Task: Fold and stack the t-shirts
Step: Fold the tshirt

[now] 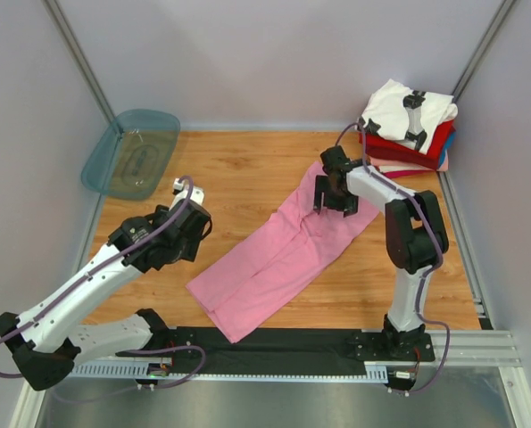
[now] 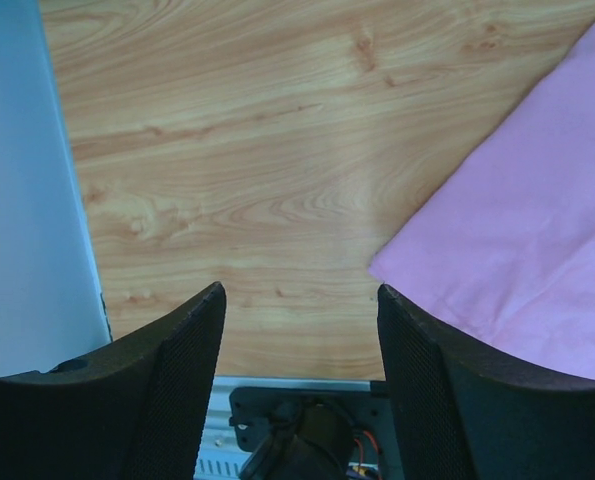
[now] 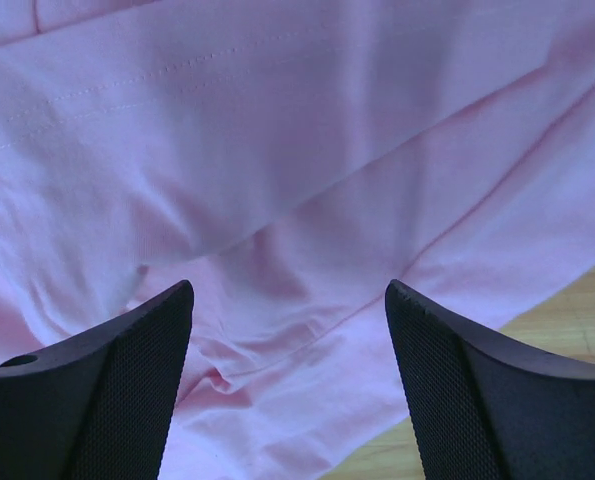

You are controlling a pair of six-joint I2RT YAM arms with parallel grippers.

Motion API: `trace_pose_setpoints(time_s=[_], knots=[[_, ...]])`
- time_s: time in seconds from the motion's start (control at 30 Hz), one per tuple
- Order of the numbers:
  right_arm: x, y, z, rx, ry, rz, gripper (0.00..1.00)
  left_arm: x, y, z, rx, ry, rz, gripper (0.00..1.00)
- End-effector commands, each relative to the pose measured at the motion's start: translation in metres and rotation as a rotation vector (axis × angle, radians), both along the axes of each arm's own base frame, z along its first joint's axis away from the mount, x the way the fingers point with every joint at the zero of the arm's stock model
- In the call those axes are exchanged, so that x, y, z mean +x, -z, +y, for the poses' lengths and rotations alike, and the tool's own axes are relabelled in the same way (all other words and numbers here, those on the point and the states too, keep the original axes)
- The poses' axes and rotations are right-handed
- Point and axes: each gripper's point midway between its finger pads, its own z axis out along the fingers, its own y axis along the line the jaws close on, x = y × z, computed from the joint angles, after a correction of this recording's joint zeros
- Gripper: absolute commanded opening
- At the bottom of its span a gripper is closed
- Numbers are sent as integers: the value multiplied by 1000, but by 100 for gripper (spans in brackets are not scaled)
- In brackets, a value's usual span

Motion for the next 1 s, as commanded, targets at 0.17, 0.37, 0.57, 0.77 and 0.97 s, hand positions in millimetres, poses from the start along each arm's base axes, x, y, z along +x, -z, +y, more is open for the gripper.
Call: trace_pose_setpoints(time_s=[0.17,0.37,0.57,0.77,0.97], knots=[[23,58,44,131,-40,107,74,-1,-1,18,20,-49,-72,70],[63,54,105,225,-105,74,68,-7,-4,21,-22,-76,-79,70],[125,44,197,436,-200,-26,69,-13,6,0,-129,-90,-9,70],[192,-26,247,712,-316,-354,76,-21,40,-34,-252,-66,113,67],[208,-108,192,587,-301,-547,81,-24,65,-46,-308,-82,153,66]])
